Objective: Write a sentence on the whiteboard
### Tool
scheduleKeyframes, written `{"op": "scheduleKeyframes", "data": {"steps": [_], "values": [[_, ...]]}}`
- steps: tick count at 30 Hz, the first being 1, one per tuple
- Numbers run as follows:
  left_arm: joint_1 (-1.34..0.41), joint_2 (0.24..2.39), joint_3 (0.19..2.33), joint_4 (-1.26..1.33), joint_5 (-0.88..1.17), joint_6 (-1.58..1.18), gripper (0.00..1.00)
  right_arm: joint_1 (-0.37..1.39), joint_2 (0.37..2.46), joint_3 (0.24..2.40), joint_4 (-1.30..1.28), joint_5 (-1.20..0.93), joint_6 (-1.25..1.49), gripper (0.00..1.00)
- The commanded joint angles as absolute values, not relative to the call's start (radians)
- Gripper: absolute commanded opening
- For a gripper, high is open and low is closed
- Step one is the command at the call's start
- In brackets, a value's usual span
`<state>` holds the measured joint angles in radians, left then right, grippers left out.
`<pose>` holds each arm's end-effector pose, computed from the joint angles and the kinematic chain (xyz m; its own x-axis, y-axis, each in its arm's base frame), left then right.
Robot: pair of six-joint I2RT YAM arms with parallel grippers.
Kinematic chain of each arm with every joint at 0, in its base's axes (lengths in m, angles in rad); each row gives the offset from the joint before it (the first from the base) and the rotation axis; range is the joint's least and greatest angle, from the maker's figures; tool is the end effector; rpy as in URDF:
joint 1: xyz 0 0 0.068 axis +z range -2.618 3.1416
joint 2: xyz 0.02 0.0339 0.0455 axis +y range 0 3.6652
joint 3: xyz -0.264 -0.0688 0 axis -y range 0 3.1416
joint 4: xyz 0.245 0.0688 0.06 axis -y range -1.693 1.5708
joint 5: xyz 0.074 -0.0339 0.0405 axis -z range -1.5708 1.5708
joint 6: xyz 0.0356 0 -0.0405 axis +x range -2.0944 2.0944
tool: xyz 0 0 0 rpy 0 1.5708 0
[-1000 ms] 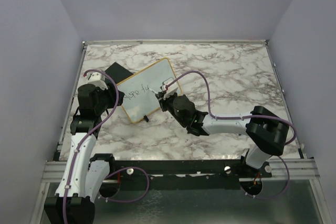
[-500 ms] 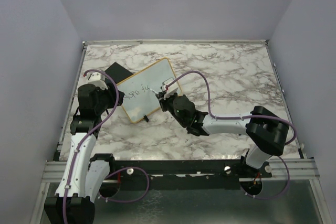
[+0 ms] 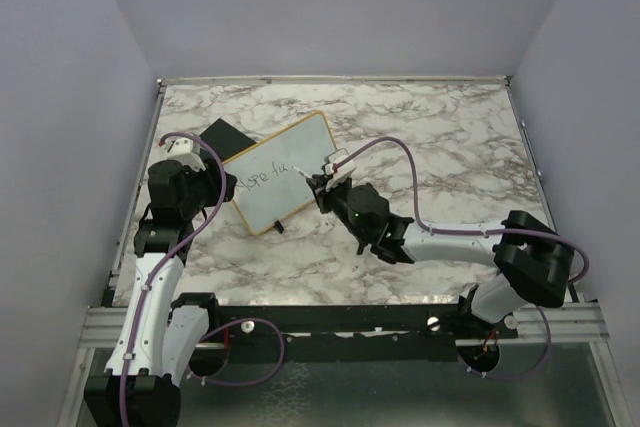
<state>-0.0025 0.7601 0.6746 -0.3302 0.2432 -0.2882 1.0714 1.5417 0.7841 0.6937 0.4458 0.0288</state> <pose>0.1772 -0.0090 0.2904 -0.4505 -0.2747 -0.8495 0.0988 0.9303 -0.3533 0.1751 0.2889 0.2458 -0.0474 -0.0327 -0.9983 -0.5849 0.8111 0.0012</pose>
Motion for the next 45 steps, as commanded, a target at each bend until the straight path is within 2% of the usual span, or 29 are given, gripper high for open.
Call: {"op": "scheduleKeyframes", "data": {"steps": [1, 21, 45], "values": [[-0.009, 0.749, 0.666, -0.314, 0.261, -0.289, 0.50, 1.069, 1.536, 0.804, 0.694, 0.445, 0.021, 0.00], [-0.009, 0.747, 0.664, -0.314, 0.261, -0.288, 0.50, 1.056, 1.640, 0.871, 0.707, 0.425, 0.009, 0.00], [-0.008, 0.742, 0.664, -0.314, 0.261, -0.290, 0.50, 1.043, 1.656, 0.880, 0.688, 0.461, 0.009, 0.00]]}}
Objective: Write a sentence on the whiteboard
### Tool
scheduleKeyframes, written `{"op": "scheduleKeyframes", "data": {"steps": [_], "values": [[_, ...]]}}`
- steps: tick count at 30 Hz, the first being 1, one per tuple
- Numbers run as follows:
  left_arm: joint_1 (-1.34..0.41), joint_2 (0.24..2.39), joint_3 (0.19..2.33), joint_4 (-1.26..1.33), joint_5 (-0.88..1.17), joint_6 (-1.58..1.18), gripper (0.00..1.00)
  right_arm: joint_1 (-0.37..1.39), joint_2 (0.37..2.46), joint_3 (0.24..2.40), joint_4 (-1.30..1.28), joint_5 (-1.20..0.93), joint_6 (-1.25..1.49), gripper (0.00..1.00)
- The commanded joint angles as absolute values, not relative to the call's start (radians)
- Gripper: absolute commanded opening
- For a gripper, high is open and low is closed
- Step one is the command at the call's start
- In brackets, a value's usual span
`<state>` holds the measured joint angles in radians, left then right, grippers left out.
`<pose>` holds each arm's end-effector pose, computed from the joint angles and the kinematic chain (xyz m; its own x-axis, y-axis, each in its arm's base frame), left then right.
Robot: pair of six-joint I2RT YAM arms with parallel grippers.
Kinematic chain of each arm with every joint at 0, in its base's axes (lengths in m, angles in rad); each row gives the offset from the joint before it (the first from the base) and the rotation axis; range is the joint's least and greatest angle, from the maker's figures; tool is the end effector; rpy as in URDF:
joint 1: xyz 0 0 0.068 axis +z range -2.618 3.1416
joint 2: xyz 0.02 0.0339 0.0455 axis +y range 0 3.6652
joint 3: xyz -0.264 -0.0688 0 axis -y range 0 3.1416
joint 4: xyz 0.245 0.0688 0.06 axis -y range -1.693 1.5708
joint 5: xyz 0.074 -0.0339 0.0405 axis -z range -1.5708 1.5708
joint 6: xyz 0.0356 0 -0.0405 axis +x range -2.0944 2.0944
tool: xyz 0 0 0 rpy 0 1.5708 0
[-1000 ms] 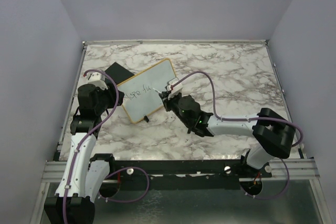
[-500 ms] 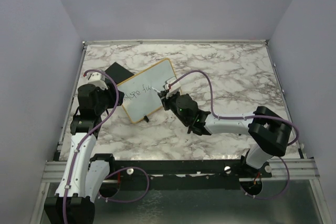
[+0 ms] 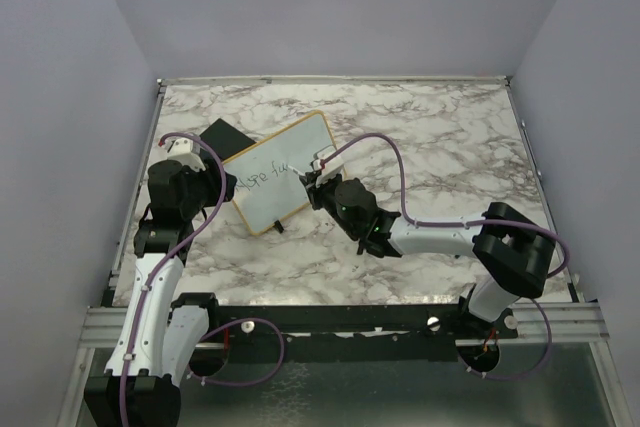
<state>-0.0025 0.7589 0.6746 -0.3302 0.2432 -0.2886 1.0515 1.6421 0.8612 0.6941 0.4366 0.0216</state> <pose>0.1770 -0.0090 0.2906 -0.4495 -0.2751 -0.8499 0.0990 0.9302 -0.3535 0.1922 0.3059 0.2378 -0.0555 -0.0576 -0.9968 -0.5766 0.8169 -0.0151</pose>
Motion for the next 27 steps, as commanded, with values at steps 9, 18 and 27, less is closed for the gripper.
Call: {"op": "scheduleKeyframes", "data": {"steps": [9, 18, 27], "values": [[-0.009, 0.742, 0.664, -0.313, 0.260, -0.290, 0.50, 1.036, 1.654, 0.878, 0.683, 0.476, 0.013, 0.01], [-0.009, 0.743, 0.664, -0.314, 0.262, -0.290, 0.49, 1.029, 1.649, 0.883, 0.686, 0.482, 0.012, 0.00], [-0.009, 0.742, 0.664, -0.314, 0.262, -0.290, 0.50, 1.028, 1.660, 0.902, 0.690, 0.458, 0.009, 0.00]]}}
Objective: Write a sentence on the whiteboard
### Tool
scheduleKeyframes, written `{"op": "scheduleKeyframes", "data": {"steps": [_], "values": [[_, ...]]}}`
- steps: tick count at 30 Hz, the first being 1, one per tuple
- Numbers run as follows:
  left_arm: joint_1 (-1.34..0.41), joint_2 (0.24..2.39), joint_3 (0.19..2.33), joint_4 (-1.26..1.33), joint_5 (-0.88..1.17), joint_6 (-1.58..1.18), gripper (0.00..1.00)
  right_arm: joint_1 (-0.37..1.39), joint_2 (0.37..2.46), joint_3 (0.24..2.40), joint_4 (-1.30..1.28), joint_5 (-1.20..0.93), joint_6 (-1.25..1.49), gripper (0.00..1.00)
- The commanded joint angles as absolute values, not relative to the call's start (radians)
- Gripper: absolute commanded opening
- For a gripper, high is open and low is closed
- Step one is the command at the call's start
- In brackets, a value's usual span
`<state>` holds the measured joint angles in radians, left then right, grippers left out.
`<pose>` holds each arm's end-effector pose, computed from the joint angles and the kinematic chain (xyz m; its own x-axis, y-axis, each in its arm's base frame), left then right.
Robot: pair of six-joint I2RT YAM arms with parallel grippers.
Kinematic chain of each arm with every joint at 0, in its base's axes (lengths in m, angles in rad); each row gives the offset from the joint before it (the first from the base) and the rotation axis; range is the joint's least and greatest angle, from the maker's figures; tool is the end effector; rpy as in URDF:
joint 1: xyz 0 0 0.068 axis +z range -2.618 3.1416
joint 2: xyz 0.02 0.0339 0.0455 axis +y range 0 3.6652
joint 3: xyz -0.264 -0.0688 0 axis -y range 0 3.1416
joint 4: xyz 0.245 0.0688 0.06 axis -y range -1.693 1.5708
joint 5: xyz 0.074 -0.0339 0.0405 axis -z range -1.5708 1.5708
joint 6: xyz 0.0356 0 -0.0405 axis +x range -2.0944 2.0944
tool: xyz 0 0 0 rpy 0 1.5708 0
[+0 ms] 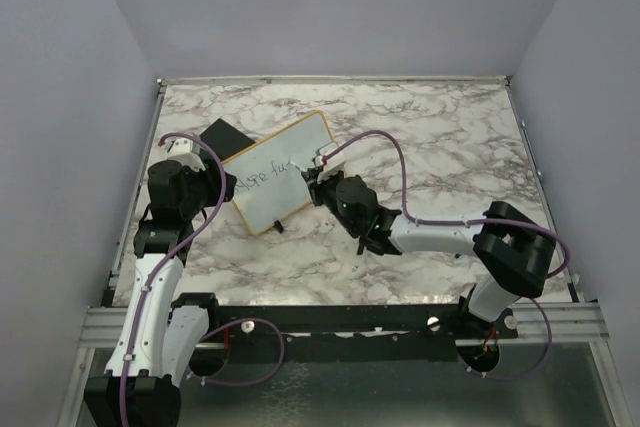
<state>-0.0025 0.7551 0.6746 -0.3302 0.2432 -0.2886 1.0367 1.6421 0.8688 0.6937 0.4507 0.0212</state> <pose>0.1763 -0.0090 0.2912 -0.4463 -0.2751 -0.8516 0.1003 0.9302 -0.3531 0.1975 0.3035 0.2402 -0.0522 -0.0508 -0.9973 -0.5528 0.8332 -0.0135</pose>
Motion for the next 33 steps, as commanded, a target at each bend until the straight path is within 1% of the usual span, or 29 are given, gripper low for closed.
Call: {"op": "scheduleKeyframes", "data": {"steps": [1, 33], "values": [[-0.009, 0.742, 0.664, -0.314, 0.262, -0.290, 0.49, 1.028, 1.660, 0.903, 0.690, 0.456, 0.009, 0.00], [-0.009, 0.744, 0.664, -0.314, 0.264, -0.289, 0.50, 1.030, 1.683, 0.885, 0.678, 0.385, 0.028, 0.00]]}}
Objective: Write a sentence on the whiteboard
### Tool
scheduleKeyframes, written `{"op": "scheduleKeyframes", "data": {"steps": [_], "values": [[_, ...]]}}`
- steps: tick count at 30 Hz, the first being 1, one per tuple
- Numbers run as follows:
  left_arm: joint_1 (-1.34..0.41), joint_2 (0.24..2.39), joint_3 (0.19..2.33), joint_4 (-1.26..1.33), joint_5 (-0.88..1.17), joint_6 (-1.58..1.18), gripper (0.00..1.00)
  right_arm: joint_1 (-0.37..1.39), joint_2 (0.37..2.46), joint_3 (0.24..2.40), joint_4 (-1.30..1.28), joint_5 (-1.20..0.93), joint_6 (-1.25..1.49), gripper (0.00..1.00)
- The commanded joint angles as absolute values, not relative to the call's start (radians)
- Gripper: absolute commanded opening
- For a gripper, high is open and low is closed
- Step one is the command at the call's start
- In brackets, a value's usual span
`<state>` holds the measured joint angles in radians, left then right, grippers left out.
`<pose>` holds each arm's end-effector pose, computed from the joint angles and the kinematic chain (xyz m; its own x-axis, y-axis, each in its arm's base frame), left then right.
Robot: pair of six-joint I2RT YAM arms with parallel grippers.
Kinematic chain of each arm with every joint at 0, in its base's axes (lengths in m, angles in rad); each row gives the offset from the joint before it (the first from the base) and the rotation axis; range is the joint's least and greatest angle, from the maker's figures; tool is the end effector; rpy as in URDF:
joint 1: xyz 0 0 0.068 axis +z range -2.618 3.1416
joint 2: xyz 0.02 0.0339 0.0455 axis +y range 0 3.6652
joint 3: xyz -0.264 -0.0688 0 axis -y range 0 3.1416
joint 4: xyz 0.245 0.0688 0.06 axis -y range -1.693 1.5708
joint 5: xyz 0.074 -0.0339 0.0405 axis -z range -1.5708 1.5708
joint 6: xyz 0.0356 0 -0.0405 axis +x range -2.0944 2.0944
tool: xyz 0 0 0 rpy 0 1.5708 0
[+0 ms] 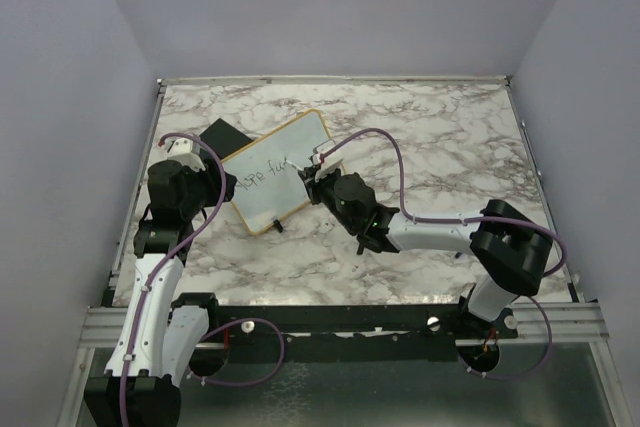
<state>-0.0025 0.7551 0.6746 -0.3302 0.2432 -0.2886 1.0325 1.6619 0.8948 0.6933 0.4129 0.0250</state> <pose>0.1763 -0.0090 0.2912 -0.4463 -0.2751 -0.8516 0.1003 0.9302 -0.3531 0.2011 0.3089 0.2417 -0.0523 -0.0430 -0.9977 -0.5801 0.8145 -0.0046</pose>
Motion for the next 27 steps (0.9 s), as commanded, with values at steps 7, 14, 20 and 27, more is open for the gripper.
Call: {"op": "scheduleKeyframes", "data": {"steps": [7, 14, 20, 27], "values": [[-0.009, 0.744, 0.664, -0.314, 0.264, -0.289, 0.50, 1.029, 1.682, 0.884, 0.675, 0.366, 0.028, 0.00], [-0.009, 0.746, 0.664, -0.314, 0.263, -0.289, 0.50, 1.029, 1.679, 0.876, 0.675, 0.368, 0.028, 0.00], [-0.009, 0.746, 0.664, -0.313, 0.263, -0.289, 0.50, 1.029, 1.675, 0.866, 0.666, 0.376, 0.031, 0.00], [-0.009, 0.746, 0.664, -0.314, 0.263, -0.289, 0.49, 1.031, 1.668, 0.848, 0.662, 0.393, 0.034, 0.00]]}}
